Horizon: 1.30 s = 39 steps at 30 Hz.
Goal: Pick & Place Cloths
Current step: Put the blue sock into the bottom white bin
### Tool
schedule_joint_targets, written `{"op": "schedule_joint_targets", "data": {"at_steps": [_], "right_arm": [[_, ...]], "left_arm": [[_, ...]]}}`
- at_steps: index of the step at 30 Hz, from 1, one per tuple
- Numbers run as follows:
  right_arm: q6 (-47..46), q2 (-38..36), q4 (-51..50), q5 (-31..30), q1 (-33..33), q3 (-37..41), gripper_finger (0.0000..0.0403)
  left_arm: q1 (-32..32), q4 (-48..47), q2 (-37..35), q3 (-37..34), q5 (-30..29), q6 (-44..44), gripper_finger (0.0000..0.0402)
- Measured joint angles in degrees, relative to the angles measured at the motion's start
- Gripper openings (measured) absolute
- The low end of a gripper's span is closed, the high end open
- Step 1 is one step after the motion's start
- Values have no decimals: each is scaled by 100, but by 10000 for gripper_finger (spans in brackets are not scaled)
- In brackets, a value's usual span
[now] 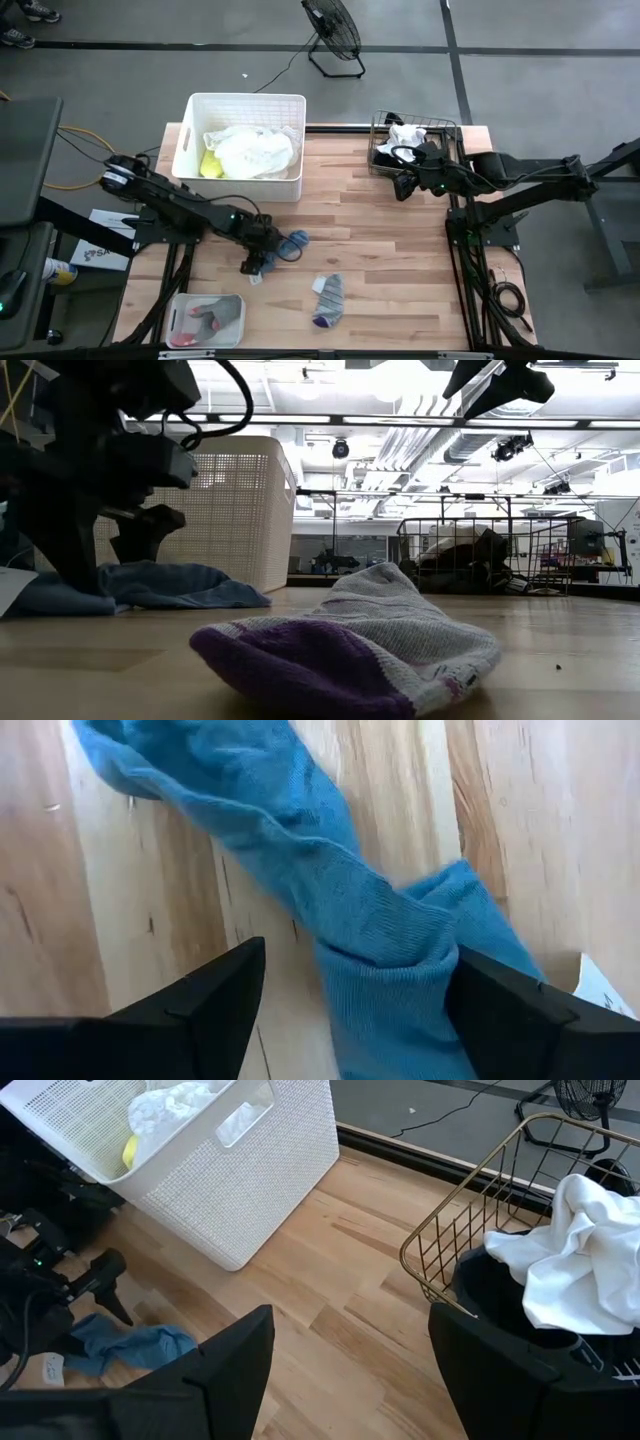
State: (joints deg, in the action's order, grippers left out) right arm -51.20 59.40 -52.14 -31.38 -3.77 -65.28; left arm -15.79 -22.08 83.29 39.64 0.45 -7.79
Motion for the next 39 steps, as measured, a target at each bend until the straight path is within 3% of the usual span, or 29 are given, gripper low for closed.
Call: {"op": "schedule_joint_targets", "data": {"at_steps": [6, 16, 24, 39], "right_arm": [[-1, 1, 0, 2, 0, 0, 258], [0, 2, -20, 2, 0, 0, 258], [0, 2, -49, 2, 0, 0, 258], [0, 5, -142, 0, 0, -2, 258]], "left_arm": [[0, 185, 24, 0, -2, 0, 211], [0, 211, -23, 0, 90, -9, 16], [2, 63, -77, 49, 534, -140, 7], [-129, -2338, -507, 1599, 711, 100, 3]]}}
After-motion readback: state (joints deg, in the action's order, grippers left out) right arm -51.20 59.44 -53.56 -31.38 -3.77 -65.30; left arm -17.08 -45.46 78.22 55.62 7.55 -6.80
